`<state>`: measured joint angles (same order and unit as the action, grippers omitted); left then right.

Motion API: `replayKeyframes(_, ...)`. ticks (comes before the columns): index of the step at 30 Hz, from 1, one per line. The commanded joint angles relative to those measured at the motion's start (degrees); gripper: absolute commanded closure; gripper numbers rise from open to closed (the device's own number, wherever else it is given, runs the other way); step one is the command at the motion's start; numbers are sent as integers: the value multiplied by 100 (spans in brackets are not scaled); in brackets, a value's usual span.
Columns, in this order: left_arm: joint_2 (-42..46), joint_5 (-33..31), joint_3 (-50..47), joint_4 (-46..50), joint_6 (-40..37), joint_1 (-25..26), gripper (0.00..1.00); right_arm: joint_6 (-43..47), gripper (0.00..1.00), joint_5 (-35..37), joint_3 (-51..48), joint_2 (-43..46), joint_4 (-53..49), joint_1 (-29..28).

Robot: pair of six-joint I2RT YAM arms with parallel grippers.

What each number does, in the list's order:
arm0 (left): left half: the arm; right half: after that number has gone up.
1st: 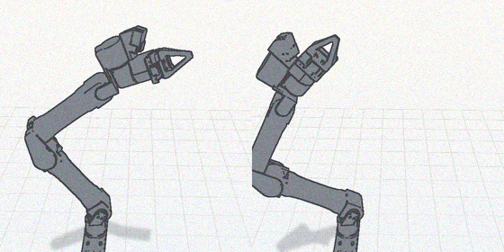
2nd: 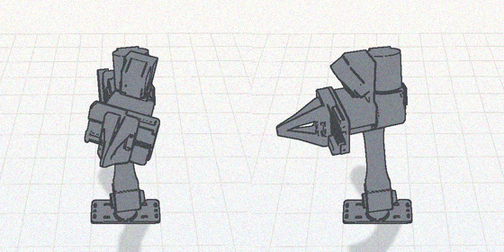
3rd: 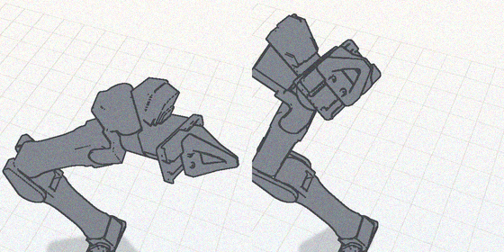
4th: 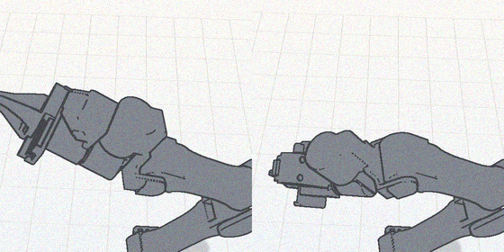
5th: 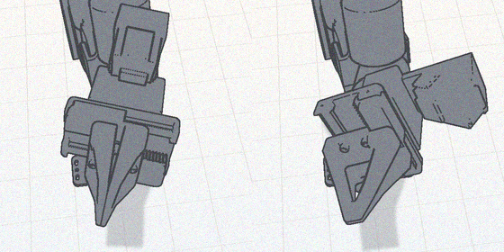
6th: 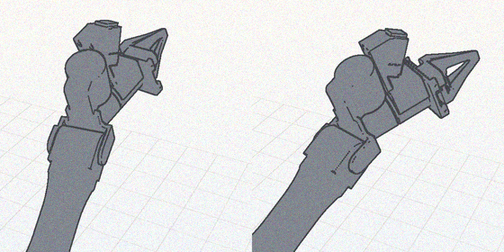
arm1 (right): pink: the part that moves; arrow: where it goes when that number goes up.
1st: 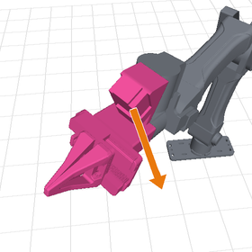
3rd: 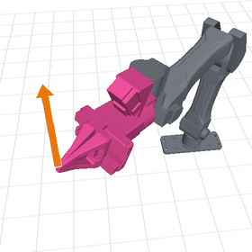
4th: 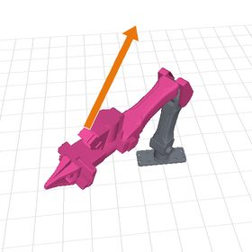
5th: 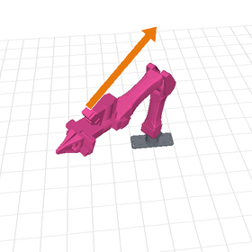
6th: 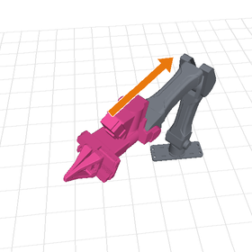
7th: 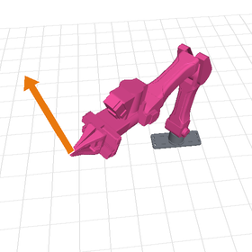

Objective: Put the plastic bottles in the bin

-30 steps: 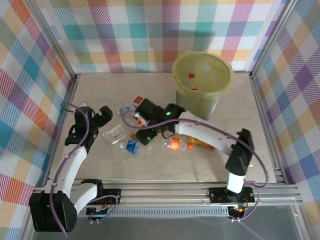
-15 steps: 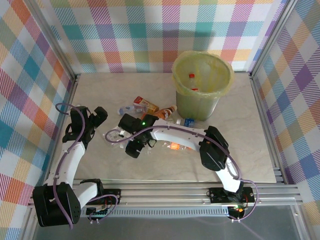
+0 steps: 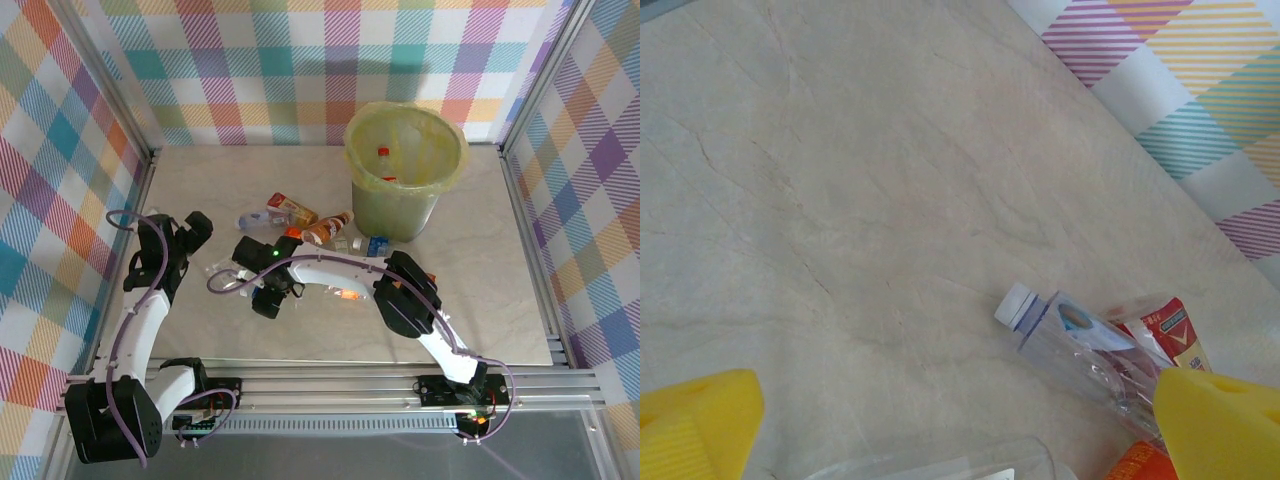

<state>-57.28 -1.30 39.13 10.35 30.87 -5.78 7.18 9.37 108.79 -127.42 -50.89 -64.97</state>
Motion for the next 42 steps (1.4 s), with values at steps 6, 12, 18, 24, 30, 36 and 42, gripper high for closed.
replayKeyframes(6, 313, -228, -283, -382, -143, -56, 0, 39, 18, -386, 54, -161, -43, -42)
replayKeyframes(12, 393, -335, -311, -358, -188, -55, 0, 55, 19, -414, 85, -301, -87, -47)
replayKeyframes(18, 365, -330, -310, -376, -192, -52, 0, 147, 22, -434, 147, -393, -131, -85)
replayKeyframes(24, 354, -345, -301, -347, -195, -59, 0, 205, 23, -341, 217, -577, -225, -156)
replayKeyframes(30, 343, -348, -292, -341, -198, -59, 0, 214, 24, -304, 266, -711, -206, -165)
replayKeyframes(36, 336, -393, -233, -237, -240, -55, 0, 205, 41, -346, 371, -736, -259, -189)
replayKeyframes(42, 300, -387, -191, -192, -253, -55, 0, 161, 54, -312, 377, -326, -244, -217)
